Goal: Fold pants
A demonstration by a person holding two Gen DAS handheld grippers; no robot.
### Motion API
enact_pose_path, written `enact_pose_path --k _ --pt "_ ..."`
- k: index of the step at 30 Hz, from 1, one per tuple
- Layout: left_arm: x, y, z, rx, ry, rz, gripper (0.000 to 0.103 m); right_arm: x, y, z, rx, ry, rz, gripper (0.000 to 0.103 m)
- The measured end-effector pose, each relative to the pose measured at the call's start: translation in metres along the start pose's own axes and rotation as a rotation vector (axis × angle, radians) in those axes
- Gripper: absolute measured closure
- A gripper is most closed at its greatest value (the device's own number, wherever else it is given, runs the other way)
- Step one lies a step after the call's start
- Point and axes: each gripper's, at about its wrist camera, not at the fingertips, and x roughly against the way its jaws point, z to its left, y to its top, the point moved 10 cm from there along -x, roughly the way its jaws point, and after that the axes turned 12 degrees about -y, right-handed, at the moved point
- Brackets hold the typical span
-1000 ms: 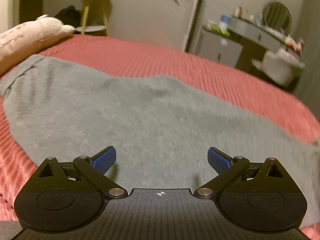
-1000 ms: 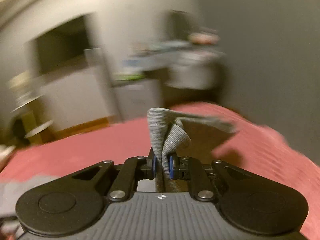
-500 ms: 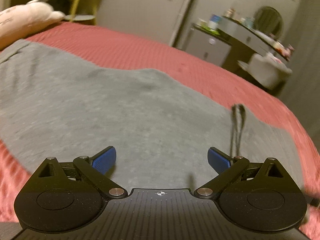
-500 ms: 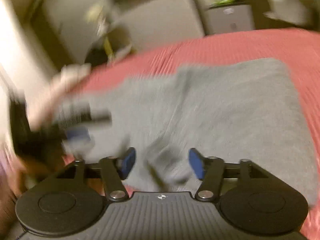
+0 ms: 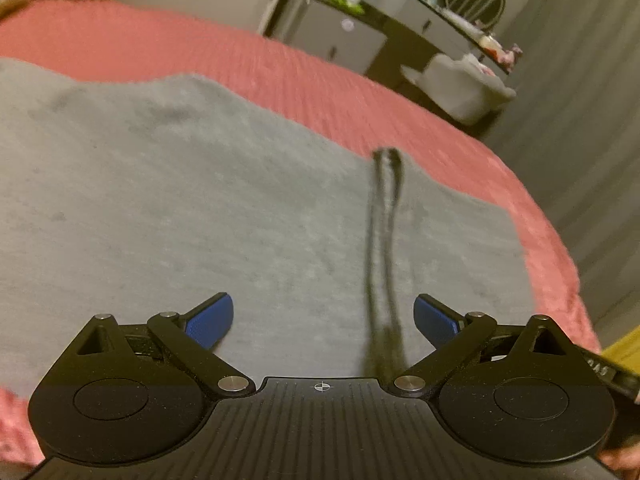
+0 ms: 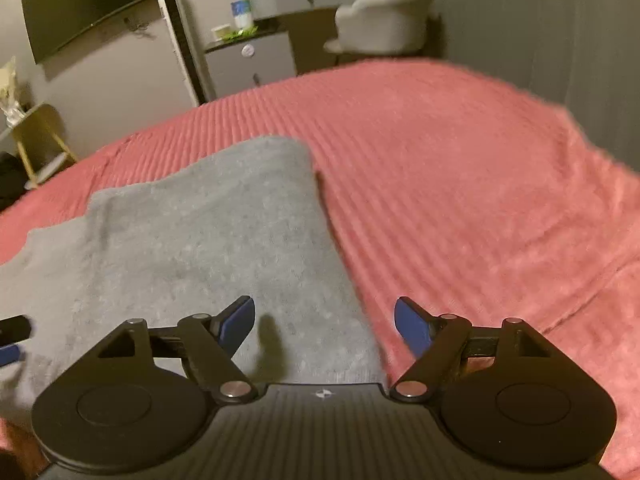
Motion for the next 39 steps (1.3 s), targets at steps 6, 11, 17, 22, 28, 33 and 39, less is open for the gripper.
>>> enact_pose_path --k 6,11,17,22,28,33,39 --pt "-0.04 -0.002 -0.021 0.051 -0.111 0.114 0.021 0.001 -0.001 -0.021 -0.155 0.089 0.045 0.019" --pt "-0.063 0.007 -0.023 0.088 -0.118 0.119 0.024 -0.021 -0.009 -0.027 -0.299 0.142 0.106 0.018" --pt "-0.075 0.011 -0.029 0.096 -0.16 0.121 0.081 -0.031 -0.002 -0.005 -0.289 0.196 0.08 0.017" --pt "-0.082 0.009 -0.018 0.18 -0.181 0.093 0.071 -0.023 0.004 0.008 -0.257 0.25 0.029 0.017" --pt "-0.074 0.022 -0.026 0.167 -0.227 0.066 0.086 -0.026 0.006 0.006 -0.282 0.247 0.036 0.017" --pt "-0.046 0.046 -0.031 0.145 -0.258 0.016 0.086 -0.023 0.007 0.002 -0.323 0.276 0.031 0.016" --pt "-0.018 0.053 0.004 0.079 -0.113 0.01 0.079 -0.021 0.007 0.009 -0.285 0.285 0.027 0.016"
